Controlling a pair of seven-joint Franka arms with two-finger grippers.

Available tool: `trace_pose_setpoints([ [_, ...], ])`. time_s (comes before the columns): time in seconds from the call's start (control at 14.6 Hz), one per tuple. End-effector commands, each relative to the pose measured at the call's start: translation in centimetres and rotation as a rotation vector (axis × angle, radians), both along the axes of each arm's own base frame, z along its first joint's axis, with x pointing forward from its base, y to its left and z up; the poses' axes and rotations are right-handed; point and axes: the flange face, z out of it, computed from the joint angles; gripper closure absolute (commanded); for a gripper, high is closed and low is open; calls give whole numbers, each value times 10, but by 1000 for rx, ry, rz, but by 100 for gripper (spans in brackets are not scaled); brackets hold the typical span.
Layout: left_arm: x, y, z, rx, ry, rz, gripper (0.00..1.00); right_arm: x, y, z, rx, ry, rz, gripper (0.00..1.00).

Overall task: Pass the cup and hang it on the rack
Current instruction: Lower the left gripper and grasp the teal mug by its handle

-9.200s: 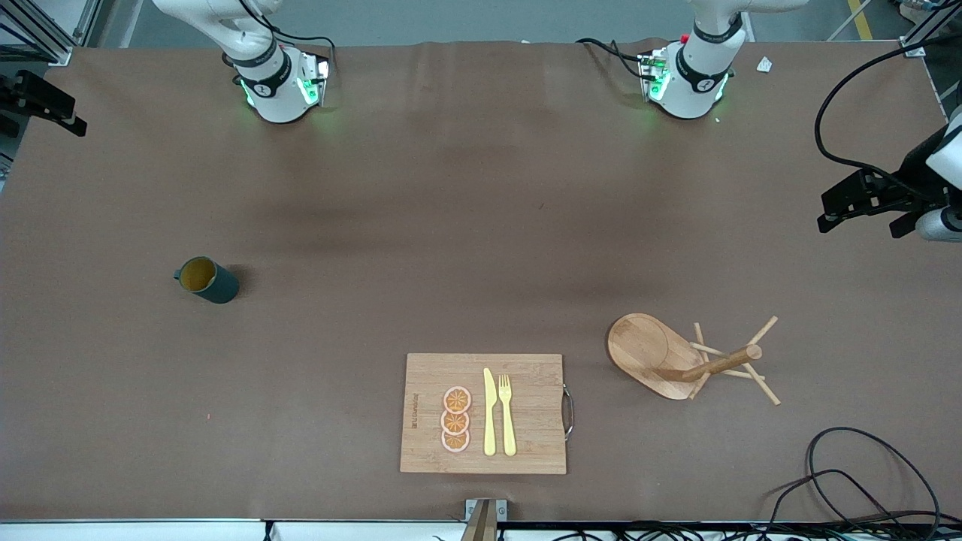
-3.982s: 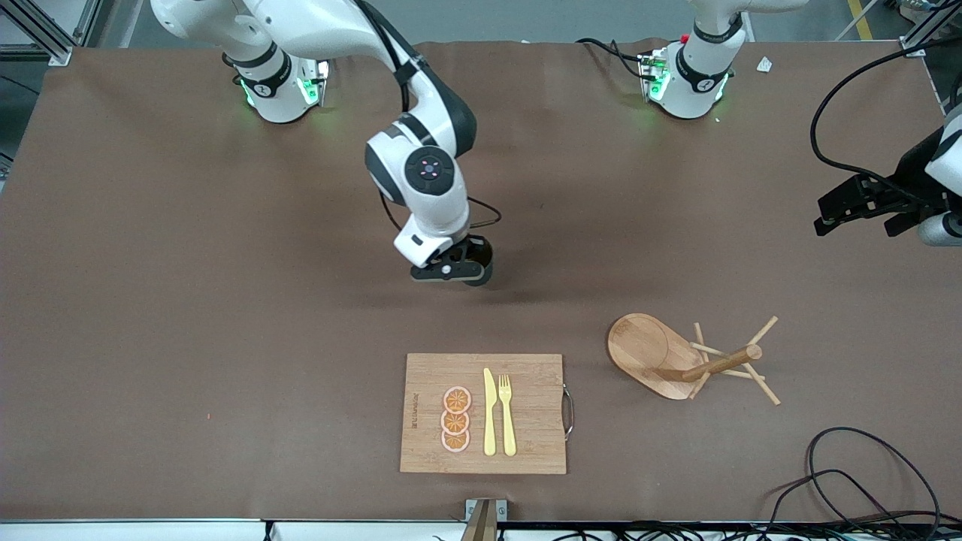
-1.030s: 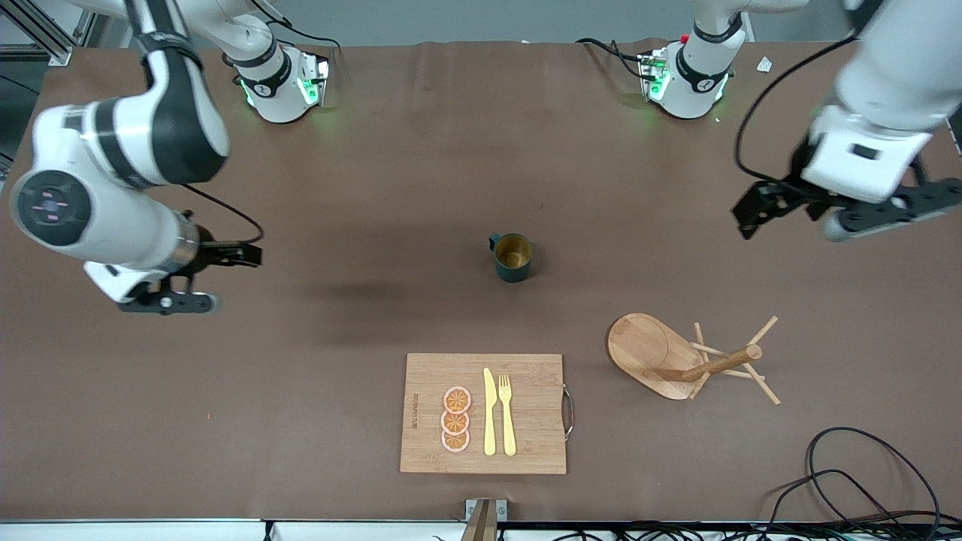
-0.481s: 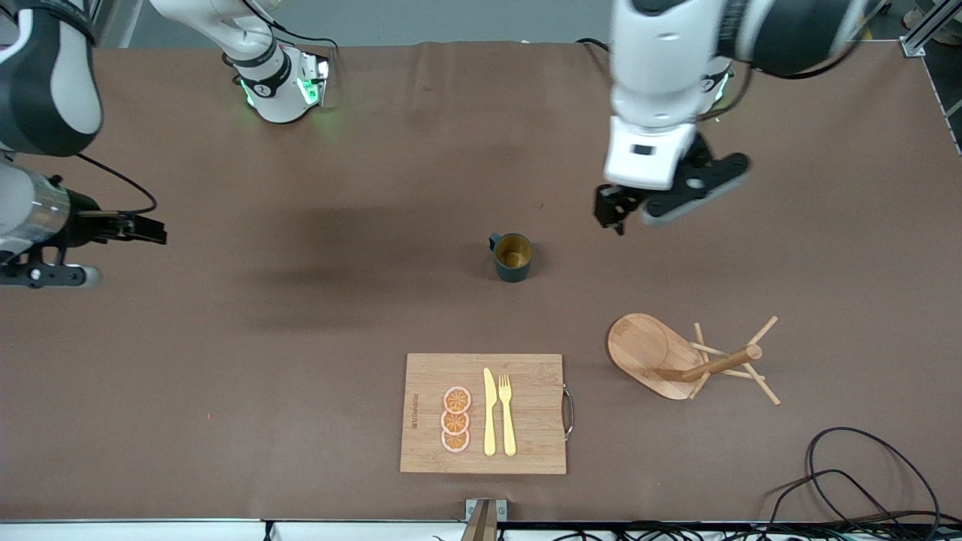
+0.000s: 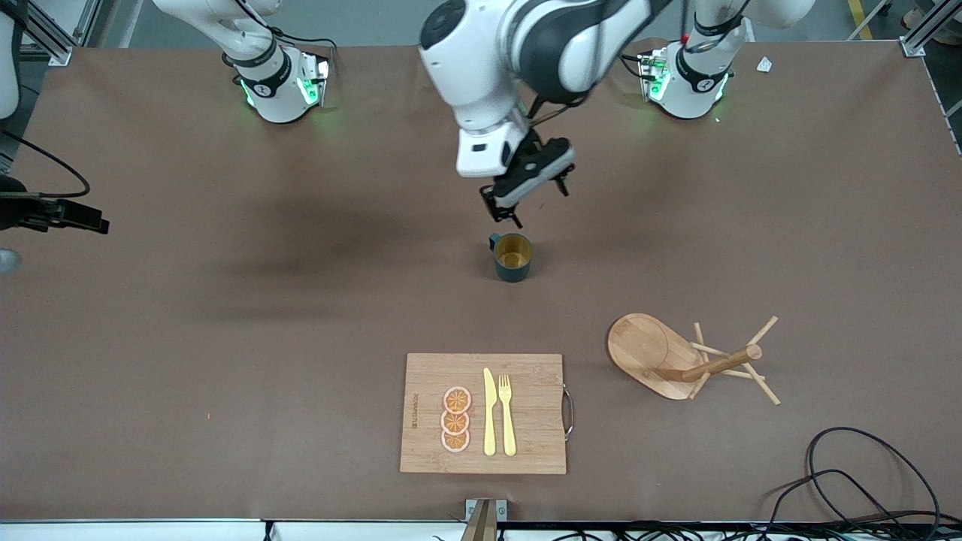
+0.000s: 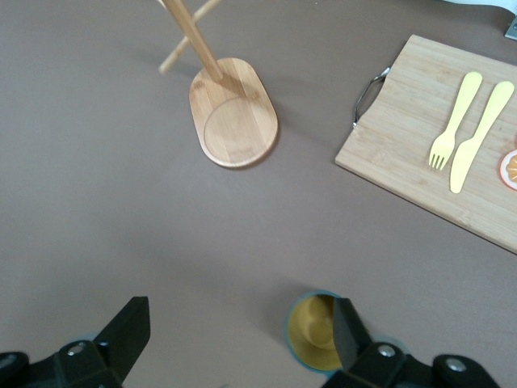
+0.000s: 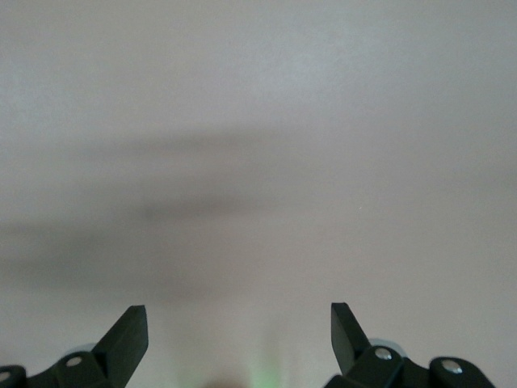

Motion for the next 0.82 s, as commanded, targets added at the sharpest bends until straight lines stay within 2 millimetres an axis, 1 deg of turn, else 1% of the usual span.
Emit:
trace_pose_setpoints([
  [0.0,-15,-34,-45,51,-93,11,0,4,-1,22,-15,11,4,0],
  [0.07,-20,-42,-69,76,-110,13,0,4,-1,25,-15,11,5,0],
  [0.21,-26,-57,-101,89,-147,33,0,4,0,25,-9,10,-3,0],
  [0.34,-30,-71,-134,87,-195,47,0,4,6,24,0,14,5,0],
  [0.41,-29,-74,-144,74,-215,50,0,3,8,21,4,28,9,0],
  [0.55,-36,-81,-163,66,-230,45,0,2,11,20,5,31,13,0],
  [0.69,-43,-82,-191,80,-243,71,0,1,14,21,9,32,16,0],
  [0.76,-47,-85,-200,83,-268,61,0,2,15,21,14,28,16,0],
])
